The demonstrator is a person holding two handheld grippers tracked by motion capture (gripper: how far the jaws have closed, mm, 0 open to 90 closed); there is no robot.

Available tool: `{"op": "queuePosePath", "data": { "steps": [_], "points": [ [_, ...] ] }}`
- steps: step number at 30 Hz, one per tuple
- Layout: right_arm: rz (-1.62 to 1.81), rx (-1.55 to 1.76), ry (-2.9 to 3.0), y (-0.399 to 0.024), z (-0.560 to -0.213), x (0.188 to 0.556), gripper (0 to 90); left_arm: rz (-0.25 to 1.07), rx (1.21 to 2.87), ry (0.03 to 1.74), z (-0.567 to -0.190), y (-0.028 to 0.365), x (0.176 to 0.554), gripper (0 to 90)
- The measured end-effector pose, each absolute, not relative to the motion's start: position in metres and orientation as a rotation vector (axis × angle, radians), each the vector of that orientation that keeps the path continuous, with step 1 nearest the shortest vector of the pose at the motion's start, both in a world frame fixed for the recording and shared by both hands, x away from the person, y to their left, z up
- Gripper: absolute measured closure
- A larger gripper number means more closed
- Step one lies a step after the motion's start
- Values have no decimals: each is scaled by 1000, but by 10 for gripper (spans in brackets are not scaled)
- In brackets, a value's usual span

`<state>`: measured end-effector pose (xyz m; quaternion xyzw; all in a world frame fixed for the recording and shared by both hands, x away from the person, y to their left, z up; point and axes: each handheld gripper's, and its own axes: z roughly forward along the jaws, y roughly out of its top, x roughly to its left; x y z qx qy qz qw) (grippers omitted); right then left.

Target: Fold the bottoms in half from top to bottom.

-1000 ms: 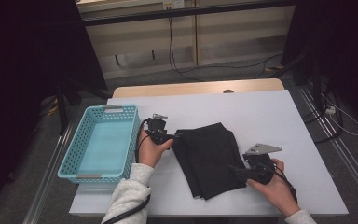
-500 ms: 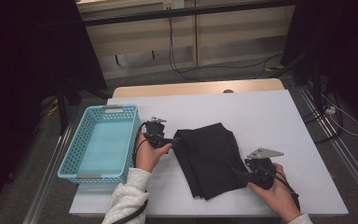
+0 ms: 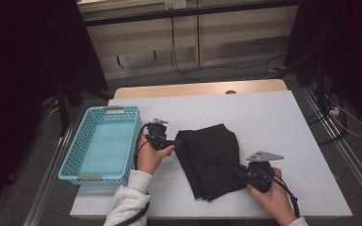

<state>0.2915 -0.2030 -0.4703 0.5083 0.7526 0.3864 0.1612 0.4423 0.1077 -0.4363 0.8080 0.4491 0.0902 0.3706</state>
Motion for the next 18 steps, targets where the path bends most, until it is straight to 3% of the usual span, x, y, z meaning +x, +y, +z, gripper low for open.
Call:
{"op": "queuePosePath", "data": {
  "steps": [18],
  "points": [
    [1128, 1453, 2168, -204, -469, 293, 805, 158, 2083, 1143, -442, 89, 453, 144]
  ]
}}
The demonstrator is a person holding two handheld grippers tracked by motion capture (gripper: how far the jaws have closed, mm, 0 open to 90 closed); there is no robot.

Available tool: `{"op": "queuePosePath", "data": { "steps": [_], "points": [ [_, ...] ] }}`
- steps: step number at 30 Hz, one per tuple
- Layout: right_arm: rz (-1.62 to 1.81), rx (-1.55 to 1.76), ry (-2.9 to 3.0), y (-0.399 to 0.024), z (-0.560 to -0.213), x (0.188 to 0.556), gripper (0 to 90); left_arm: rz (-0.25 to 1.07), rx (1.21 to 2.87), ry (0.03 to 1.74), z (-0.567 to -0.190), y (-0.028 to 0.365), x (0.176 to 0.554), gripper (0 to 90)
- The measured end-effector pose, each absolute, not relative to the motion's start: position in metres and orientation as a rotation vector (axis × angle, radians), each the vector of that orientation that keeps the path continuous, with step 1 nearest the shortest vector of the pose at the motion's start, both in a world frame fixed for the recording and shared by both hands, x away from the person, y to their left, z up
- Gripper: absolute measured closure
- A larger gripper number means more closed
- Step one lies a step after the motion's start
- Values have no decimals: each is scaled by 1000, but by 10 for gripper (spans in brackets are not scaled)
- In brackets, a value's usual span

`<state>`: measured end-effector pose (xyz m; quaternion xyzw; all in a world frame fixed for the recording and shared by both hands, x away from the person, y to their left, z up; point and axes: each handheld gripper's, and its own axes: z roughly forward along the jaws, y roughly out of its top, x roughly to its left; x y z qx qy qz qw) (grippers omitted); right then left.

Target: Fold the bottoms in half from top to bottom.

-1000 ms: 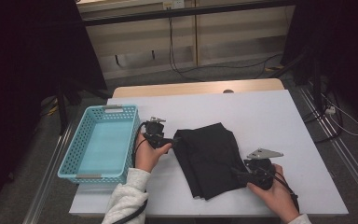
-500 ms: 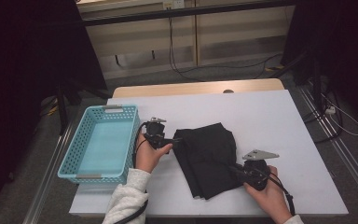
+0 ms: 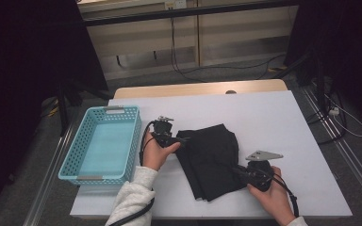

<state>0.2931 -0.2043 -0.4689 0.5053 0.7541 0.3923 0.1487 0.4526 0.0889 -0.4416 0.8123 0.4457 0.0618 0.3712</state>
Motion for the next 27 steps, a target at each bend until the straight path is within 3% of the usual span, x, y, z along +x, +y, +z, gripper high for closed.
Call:
{"op": "queuePosePath", "data": {
  "steps": [15, 19, 21, 25, 27],
  "points": [
    [1123, 1427, 2166, -202, -469, 291, 802, 288, 2144, 1154, -457, 83, 452, 210],
    [1128, 1424, 2167, -201, -469, 291, 802, 263, 2142, 1166, -454, 83, 452, 342],
    [1130, 1419, 2167, -200, -469, 291, 802, 230, 2137, 1183, -453, 84, 453, 452],
    [1130, 1418, 2173, -197, -469, 291, 804, 237, 2162, 1208, -450, 82, 455, 567],
    [1129, 1402, 2175, -196, -469, 291, 805, 172, 2171, 1222, -448, 81, 457, 666]
  ]
}}
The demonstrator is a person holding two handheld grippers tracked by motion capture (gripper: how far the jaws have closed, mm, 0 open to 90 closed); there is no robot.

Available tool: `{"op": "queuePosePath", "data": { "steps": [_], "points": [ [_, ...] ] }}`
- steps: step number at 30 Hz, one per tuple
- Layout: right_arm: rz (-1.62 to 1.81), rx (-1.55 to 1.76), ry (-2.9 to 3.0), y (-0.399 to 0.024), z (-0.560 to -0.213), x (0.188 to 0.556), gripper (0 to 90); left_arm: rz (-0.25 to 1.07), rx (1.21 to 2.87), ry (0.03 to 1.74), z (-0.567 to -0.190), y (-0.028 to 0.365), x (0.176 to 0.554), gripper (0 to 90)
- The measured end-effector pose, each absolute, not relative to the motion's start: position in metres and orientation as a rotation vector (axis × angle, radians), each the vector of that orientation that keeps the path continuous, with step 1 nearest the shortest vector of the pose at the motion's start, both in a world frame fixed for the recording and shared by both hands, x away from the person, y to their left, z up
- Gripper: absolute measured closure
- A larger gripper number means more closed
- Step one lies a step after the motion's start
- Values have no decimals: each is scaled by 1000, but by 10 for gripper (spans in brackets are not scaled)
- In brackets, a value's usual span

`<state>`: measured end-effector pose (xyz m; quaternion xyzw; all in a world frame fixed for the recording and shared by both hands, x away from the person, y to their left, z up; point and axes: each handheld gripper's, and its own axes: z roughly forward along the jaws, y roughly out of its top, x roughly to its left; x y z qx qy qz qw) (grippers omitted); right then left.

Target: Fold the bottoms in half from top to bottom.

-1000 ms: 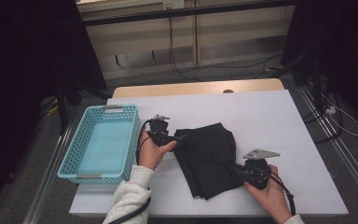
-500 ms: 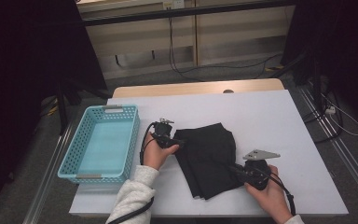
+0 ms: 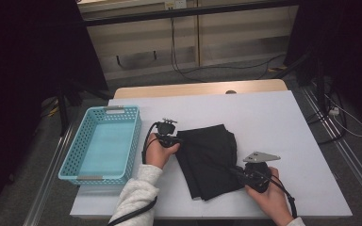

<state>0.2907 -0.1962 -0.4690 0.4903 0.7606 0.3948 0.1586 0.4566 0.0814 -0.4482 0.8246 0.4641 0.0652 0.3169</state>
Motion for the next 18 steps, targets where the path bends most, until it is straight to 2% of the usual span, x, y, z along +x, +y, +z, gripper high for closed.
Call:
{"op": "queuePosePath", "data": {
  "steps": [2, 6, 18],
  "points": [
    [1133, 1405, 2175, -196, -469, 291, 807, 128, 2168, 1245, -447, 79, 458, 761],
    [1140, 1403, 2168, -196, -469, 290, 811, 94, 2186, 1288, -443, 77, 461, 821],
    [1179, 1379, 2167, -196, -462, 290, 830, 1, 2248, 1362, -408, 75, 474, 846]
  ]
}}
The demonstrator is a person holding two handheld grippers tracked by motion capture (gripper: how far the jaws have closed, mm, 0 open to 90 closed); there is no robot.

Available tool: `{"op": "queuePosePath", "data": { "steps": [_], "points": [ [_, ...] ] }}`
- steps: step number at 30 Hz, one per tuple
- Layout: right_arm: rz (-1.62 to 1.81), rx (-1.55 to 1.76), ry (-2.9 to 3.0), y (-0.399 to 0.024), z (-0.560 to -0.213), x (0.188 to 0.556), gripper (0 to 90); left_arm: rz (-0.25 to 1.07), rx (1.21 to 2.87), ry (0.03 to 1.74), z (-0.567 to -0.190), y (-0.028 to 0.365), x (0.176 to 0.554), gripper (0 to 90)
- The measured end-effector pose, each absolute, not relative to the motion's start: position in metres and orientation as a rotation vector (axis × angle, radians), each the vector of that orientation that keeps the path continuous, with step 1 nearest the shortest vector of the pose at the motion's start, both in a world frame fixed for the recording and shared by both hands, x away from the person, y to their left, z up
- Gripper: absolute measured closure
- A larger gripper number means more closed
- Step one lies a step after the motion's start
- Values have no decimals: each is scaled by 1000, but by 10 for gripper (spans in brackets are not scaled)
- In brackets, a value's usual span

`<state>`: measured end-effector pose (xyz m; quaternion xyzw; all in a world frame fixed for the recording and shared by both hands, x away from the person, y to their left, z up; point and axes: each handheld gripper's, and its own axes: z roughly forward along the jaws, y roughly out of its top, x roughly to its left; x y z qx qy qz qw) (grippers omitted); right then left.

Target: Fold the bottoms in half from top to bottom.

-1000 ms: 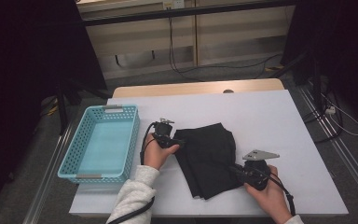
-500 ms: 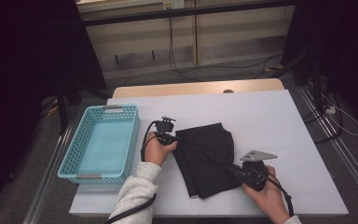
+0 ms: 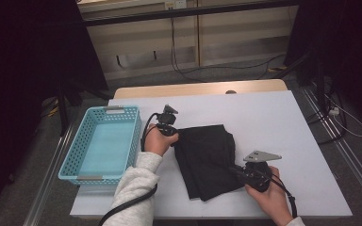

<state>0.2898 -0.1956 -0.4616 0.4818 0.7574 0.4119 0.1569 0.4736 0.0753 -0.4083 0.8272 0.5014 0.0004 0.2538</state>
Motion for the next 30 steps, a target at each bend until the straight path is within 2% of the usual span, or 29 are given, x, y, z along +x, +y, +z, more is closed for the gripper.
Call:
{"op": "queuePosePath", "data": {
  "steps": [30],
  "points": [
    [1274, 1292, 2145, -169, -437, 289, 833, 39, 2297, 1418, -354, 85, 487, 847]
  ]
}}
